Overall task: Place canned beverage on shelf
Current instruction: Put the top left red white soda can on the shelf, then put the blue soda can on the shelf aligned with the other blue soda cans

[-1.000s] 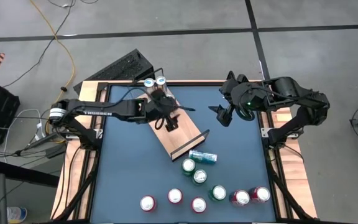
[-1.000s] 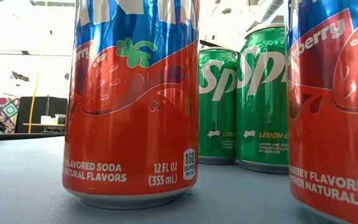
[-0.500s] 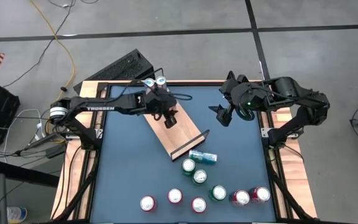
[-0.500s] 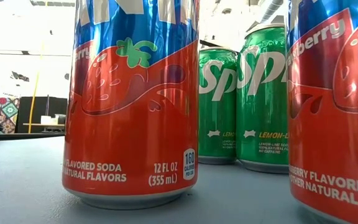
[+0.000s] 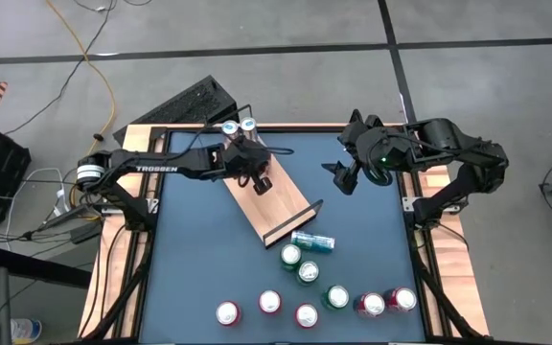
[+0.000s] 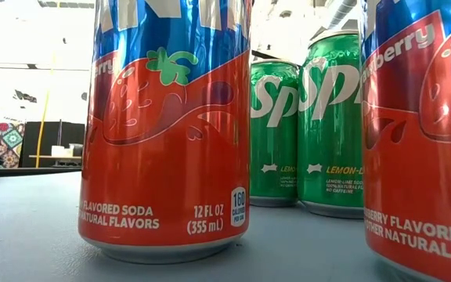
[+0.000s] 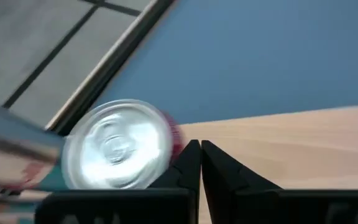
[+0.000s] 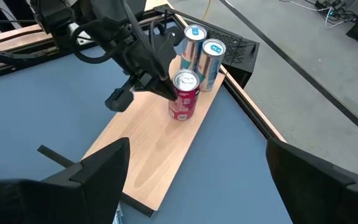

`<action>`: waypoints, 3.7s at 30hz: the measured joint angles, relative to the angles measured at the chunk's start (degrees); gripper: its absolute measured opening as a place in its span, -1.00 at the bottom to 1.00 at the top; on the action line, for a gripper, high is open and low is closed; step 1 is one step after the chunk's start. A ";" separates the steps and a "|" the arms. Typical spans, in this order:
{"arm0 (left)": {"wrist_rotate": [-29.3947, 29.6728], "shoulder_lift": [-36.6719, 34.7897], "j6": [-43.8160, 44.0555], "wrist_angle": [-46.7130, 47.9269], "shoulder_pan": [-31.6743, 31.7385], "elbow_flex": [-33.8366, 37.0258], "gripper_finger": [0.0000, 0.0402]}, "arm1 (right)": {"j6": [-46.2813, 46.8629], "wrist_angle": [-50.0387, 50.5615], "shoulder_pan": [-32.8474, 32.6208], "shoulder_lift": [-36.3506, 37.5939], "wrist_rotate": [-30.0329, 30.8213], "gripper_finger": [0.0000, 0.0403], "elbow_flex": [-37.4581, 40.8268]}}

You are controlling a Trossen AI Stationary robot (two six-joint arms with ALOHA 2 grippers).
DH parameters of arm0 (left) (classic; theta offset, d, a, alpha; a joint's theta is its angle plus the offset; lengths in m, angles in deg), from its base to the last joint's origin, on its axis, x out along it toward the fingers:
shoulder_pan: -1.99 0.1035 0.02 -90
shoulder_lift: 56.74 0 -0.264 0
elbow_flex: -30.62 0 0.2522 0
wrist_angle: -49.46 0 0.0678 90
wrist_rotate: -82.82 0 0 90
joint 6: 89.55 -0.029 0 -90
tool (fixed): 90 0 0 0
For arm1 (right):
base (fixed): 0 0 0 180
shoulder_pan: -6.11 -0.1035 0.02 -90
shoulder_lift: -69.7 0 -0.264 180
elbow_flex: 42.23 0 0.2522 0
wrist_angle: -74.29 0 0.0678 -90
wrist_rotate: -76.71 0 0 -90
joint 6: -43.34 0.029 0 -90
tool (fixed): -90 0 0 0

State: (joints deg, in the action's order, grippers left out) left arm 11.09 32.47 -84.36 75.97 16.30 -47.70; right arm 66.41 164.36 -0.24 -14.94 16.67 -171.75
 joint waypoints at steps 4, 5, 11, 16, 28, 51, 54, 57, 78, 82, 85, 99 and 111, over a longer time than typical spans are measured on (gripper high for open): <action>3.15 0.00 1.11 -0.73 0.97 0.27 -0.99 | 0.00 -0.02 0.00 0.00 0.02 0.79 0.00; 3.54 0.00 1.16 -0.73 1.27 0.27 -0.99 | 0.00 0.00 0.00 0.00 0.02 0.79 0.00; 4.10 0.00 1.06 -0.73 3.28 0.29 -0.99 | 0.00 0.00 0.00 0.00 0.04 0.79 0.00; 4.18 0.00 0.45 -1.44 4.71 0.29 -0.99 | -0.02 0.00 0.00 0.00 0.04 0.79 0.00; -0.46 -0.02 2.01 -5.93 3.11 -1.10 -0.99 | 0.46 -0.02 0.00 0.00 0.07 0.79 0.00; -13.52 -22.41 0.13 15.49 -10.08 -14.16 -0.28 | -1.31 7.84 -1.49 0.11 -5.07 0.79 1.74; -13.29 -22.61 1.57 17.42 -13.67 -14.07 -0.11 | 3.16 10.56 -3.87 0.01 -8.28 0.79 6.75; -12.64 -22.60 1.61 16.92 -16.48 -14.09 0.03 | 7.81 10.30 -7.52 -0.03 -10.70 0.79 13.51; -11.88 -22.53 6.76 18.99 -18.89 -14.09 0.17 | 11.07 -24.27 -13.72 -0.04 -14.88 0.79 50.42; -11.86 -22.51 6.96 19.54 -18.89 -14.09 0.17 | 8.70 -27.76 -12.78 -0.03 -14.94 0.79 53.93; -11.86 -22.51 7.60 19.59 -18.89 -14.09 0.17 | 8.16 -30.40 -12.23 -0.02 -15.11 0.79 56.11; -11.84 -22.51 8.15 20.01 -18.89 -14.09 0.16 | 1.28 -40.66 -10.76 -2.54 -17.39 0.79 60.22; -11.46 -22.51 8.14 20.19 -18.89 -14.00 0.16 | 0.81 -40.64 -11.28 -9.29 -19.63 0.68 60.22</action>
State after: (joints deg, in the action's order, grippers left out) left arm -0.37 9.95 -76.21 96.16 -2.58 -61.70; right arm 67.22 123.73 -11.52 -24.23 -2.96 -111.54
